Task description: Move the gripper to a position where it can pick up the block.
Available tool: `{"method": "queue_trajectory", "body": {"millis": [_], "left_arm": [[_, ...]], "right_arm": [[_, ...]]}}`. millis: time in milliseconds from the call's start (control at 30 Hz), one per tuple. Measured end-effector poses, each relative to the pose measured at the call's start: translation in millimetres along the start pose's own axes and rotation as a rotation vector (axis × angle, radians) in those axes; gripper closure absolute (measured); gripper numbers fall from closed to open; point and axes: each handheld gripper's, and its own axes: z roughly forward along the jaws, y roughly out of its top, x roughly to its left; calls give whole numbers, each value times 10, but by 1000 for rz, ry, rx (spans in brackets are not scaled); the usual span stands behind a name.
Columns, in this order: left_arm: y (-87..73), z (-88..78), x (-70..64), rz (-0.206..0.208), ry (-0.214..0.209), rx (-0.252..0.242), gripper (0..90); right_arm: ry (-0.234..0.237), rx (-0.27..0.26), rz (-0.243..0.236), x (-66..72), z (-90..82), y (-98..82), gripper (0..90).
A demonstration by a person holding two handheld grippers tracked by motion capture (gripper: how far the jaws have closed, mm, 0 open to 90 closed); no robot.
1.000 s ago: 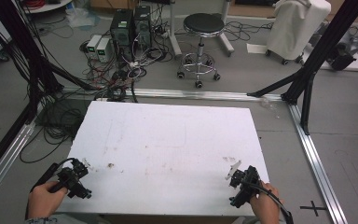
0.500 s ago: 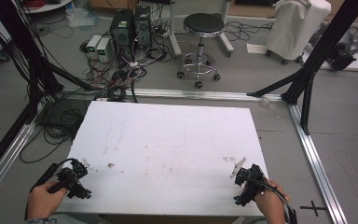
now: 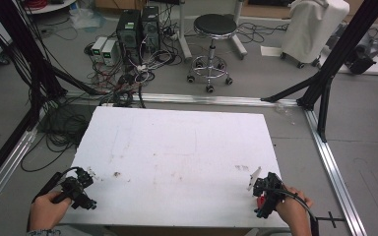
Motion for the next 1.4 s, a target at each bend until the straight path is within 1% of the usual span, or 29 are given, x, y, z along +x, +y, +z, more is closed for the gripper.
{"method": "queue_trajectory", "body": {"millis": [100, 133, 200, 300, 333, 367, 400, 467, 533, 567, 633, 767, 900, 933, 1000, 1100, 1200, 1300, 1367, 1400], "left_arm": [[7, 4, -11, -2, -1, -3, 224], [10, 4, -12, 3, 1, 0, 225], [13, 4, -14, 10, 0, 4, 225], [11, 4, -13, 11, 2, 5, 225], [9, 5, -13, 9, 1, 5, 225], [9, 6, -14, 8, 2, 5, 225], [9, 7, -13, 10, 3, 5, 225], [13, 12, -19, 9, 2, 6, 225], [18, 13, -22, 14, 3, 8, 225], [19, 16, -25, 15, 1, 7, 225], [20, 18, -29, 16, 1, 9, 225], [16, 15, -31, 12, -1, 3, 225], [12, 8, -26, 12, 1, 3, 225], [12, 10, -29, 11, 1, 3, 225], [14, 16, -37, 9, 0, 1, 225], [17, 14, -36, 14, 2, 7, 225], [15, 15, -38, 10, 2, 4, 225], [14, 16, -41, 9, 2, 4, 225], [15, 15, -41, 11, 3, 3, 225], [15, 14, -41, 10, 3, 4, 224]], "right_arm": [[5, 25, -37, -20, 22, 0, 30], [8, 24, -49, -31, 27, -3, 30], [13, 32, -60, -37, 41, -5, 30], [20, 56, -93, -53, 67, -30, 30], [21, 70, -103, -58, 72, -42, 30], [19, 81, -103, -58, 75, -55, 30], [9, 85, -116, -65, 83, -68, 30], [10, 85, -133, -75, 95, -84, 30], [8, 82, -137, -71, 102, -91, 30], [6, 78, -156, -75, 114, -91, 30], [4, 77, -178, -70, 129, -88, 30], [18, 83, -212, -77, 181, -92, 30], [23, 98, -227, -74, 217, -105, 30], [26, 92, -226, -75, 229, -109, 30], [26, 86, -240, -82, 243, -110, 30], [36, 95, -248, -87, 278, -116, 30], [41, 82, -254, -93, 296, -124, 30], [39, 85, -266, -84, 305, -126, 30], [39, 61, -269, -82, 310, -124, 30], [34, 70, -277, -81, 310, -114, 30]]}}
